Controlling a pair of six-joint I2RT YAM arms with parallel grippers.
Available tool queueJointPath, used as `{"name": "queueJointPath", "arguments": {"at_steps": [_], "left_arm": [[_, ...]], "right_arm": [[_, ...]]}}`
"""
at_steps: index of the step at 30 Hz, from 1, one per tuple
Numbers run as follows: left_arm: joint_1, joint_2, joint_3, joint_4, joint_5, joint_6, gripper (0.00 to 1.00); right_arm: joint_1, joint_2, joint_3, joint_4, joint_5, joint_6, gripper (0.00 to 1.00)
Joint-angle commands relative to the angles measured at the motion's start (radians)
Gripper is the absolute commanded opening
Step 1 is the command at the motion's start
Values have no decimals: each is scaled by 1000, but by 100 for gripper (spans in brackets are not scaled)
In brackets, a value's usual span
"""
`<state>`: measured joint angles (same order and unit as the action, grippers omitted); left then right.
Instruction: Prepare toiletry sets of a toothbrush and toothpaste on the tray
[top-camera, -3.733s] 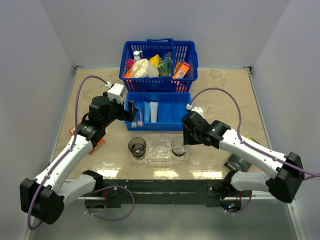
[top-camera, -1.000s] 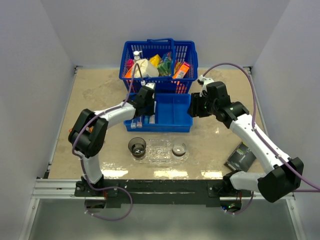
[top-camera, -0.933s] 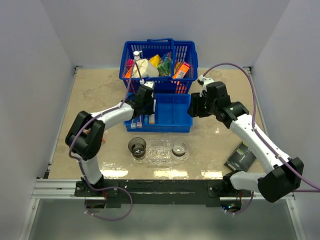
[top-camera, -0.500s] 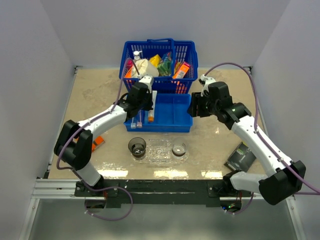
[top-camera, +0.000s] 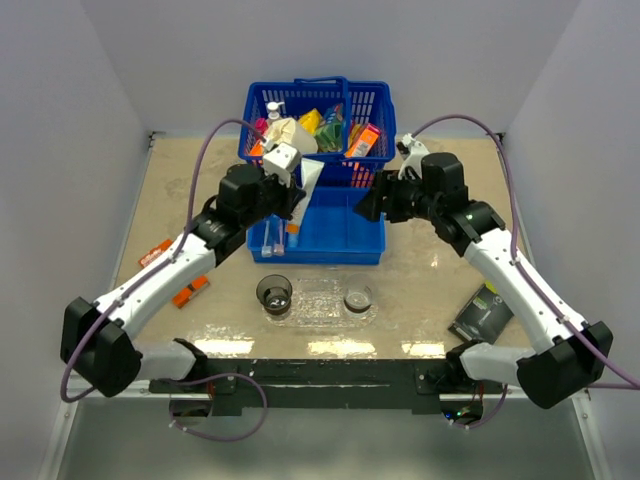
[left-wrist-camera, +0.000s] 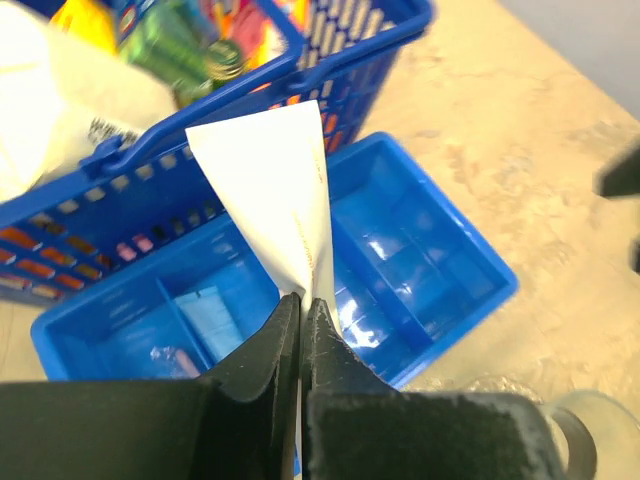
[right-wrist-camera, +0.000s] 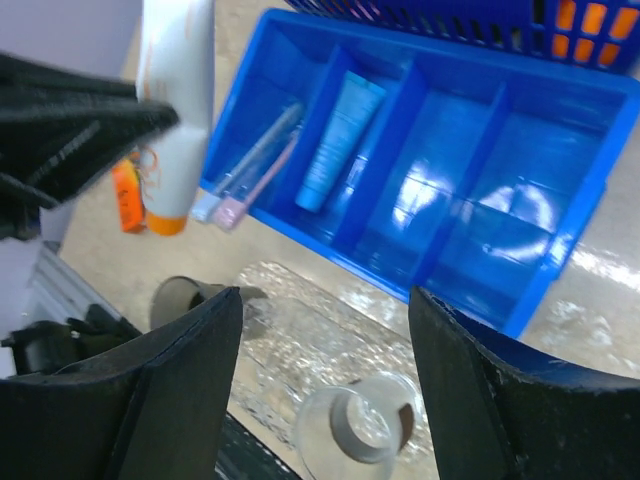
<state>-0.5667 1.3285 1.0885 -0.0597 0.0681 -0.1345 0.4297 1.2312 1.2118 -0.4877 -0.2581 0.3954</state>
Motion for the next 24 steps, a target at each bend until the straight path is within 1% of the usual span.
{"name": "queueJointPath", "arguments": {"at_steps": [1,3,5,9,12,17,21,23,24], "left_arm": [[-10,-110,-74,83,218,101,0],[-13,-170,-148,136,286,96,0],[-15,-205,-209,187,318,88,0],[-16,-270,-263,224,392,76,0],[-18,-288,-280,236,436,75,0],[-30,-314,-295,242,431,64,0],[-33,-334,-297,241,412,68,0],[-36,-338,-299,238,401,70,0],[-39,-338,-297,235,388,72,0]], "right_arm": [[7,-1,55,129,-136,89,71],[21,2,57,155,-138,111,71],[49,17,67,164,-133,123,70],[102,53,97,176,-92,137,69],[126,88,121,204,-107,152,67],[161,128,152,219,-113,155,60],[167,126,143,228,-130,163,56],[169,128,135,241,-156,174,49],[169,128,132,241,-165,178,48]]}}
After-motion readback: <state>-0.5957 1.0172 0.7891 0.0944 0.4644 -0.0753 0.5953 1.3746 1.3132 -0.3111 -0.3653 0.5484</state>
